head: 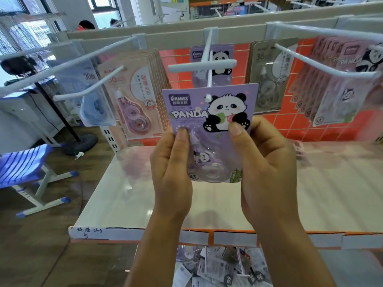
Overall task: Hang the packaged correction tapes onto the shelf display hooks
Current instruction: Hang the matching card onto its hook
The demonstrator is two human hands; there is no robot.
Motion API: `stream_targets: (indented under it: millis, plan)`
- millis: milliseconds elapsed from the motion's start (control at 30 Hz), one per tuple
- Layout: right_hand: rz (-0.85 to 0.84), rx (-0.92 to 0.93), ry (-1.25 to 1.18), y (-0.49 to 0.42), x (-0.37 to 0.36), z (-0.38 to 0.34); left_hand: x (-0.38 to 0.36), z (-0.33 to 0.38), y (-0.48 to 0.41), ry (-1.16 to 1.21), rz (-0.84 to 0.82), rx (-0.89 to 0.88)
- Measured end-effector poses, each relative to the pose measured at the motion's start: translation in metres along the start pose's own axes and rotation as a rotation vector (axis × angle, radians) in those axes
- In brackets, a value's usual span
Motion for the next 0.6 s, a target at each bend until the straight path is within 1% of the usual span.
stream_targets:
  millis: [200, 267, 367, 500, 600]
  plan:
    - [0.033, 0.019, 0.022, 0.003, -0.001, 0.003, 0.001, -0.001, 0.002, -0.002, -0.001, -0.034]
    - [0.054, 0.002, 0.029, 0.004, -0.002, 0.006, 0.000, 0.000, 0.003, -0.049, 0.025, -0.029]
    - [0.089, -0.039, 0.072, 0.001, -0.001, 0.012, -0.003, -0.002, 0.003, -0.167, 0.053, 0.005]
    - [0.088, -0.035, 0.125, -0.008, 0.004, 0.018, 0.001, -0.012, -0.005, -0.122, 0.063, 0.108]
    - [0.071, -0.030, 0.127, -0.018, 0.005, 0.024, 0.003, -0.019, -0.014, -0.153, 0.060, 0.164]
Point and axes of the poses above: each hand's wrist, its own y-axis away from the middle knuckle, its own x-axis out of the back of the hand, z = x × y, the point moved 5 cm from there along -y, towards the middle knuckle, and after that the axes turned 2 degrees about y, right-handed, at the moved point
